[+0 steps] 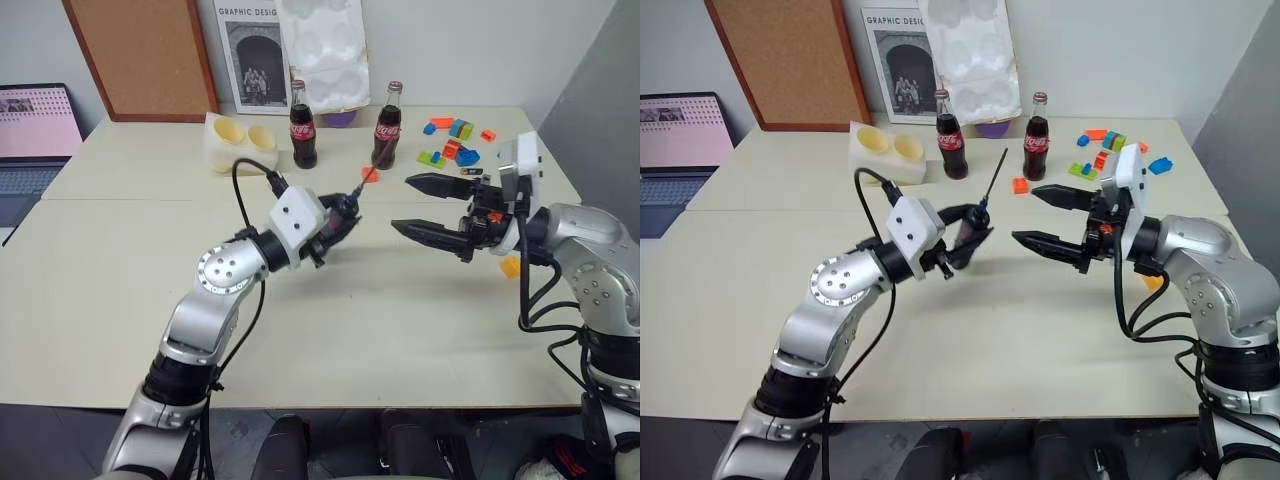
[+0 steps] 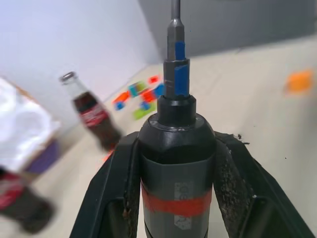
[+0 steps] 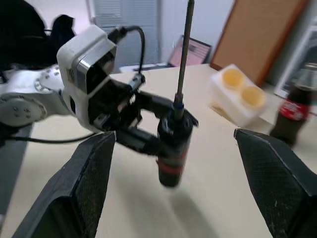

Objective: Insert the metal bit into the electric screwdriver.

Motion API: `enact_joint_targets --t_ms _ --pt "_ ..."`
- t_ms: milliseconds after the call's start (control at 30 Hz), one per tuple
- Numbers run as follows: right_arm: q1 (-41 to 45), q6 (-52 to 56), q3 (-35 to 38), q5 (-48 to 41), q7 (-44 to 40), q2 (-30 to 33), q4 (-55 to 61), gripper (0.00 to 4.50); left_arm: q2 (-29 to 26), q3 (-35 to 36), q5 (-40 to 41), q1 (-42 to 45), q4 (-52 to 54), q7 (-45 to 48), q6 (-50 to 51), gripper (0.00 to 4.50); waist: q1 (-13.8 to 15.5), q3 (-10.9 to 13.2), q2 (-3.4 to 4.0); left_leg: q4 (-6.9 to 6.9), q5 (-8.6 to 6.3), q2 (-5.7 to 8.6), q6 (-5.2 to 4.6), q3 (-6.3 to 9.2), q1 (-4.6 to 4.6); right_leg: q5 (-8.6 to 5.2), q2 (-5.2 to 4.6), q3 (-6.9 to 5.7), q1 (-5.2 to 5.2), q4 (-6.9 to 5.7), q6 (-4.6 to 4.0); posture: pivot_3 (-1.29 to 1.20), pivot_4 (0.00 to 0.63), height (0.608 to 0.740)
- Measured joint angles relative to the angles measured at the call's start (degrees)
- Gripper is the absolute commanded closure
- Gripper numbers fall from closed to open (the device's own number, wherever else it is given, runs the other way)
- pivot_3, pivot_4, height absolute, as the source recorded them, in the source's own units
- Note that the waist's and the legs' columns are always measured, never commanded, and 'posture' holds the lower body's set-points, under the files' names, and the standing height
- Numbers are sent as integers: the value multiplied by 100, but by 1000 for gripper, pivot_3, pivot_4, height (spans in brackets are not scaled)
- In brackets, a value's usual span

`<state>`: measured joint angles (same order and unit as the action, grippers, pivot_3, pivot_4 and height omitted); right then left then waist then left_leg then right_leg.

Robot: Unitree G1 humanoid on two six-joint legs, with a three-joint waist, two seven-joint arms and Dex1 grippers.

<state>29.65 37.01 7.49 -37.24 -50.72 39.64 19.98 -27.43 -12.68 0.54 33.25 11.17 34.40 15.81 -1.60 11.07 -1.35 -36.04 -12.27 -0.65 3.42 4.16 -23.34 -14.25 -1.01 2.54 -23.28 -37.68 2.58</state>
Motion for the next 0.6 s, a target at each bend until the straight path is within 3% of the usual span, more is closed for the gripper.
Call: enact_joint_targets --t_ms 167,233,400,600 --pt "-559 -124 396 387 97 756 255 479 -621 -861 -1126 594 -907 469 -427 2847 -7 2 2 8 0 3 0 -1 -7 -2 -4 0 -6 11 2 0 150 740" --pt "-1023 -59 491 590 -23 1412 538 479 -716 -1426 -1644 926 -1645 825 -993 2847 4 4 3 9 -1 2 -1 0 -11 -4 -4 -3 -7 15 3 0 150 740" --pt "-1519 -38 246 838 -303 1959 1083 479 -506 -1948 -2147 1411 -2575 1268 -1699 2847 -20 4 3 6 -1 1 -1 -2 -12 -3 -4 -1 -6 19 5 0 150 740" --pt "-1654 -21 -92 896 -324 1947 1476 479 -124 -2215 -2551 1817 -3578 1593 -2190 2847 -27 4 2 0 -1 3 -1 -3 -12 -1 -5 1 -3 17 9 0 150 740"
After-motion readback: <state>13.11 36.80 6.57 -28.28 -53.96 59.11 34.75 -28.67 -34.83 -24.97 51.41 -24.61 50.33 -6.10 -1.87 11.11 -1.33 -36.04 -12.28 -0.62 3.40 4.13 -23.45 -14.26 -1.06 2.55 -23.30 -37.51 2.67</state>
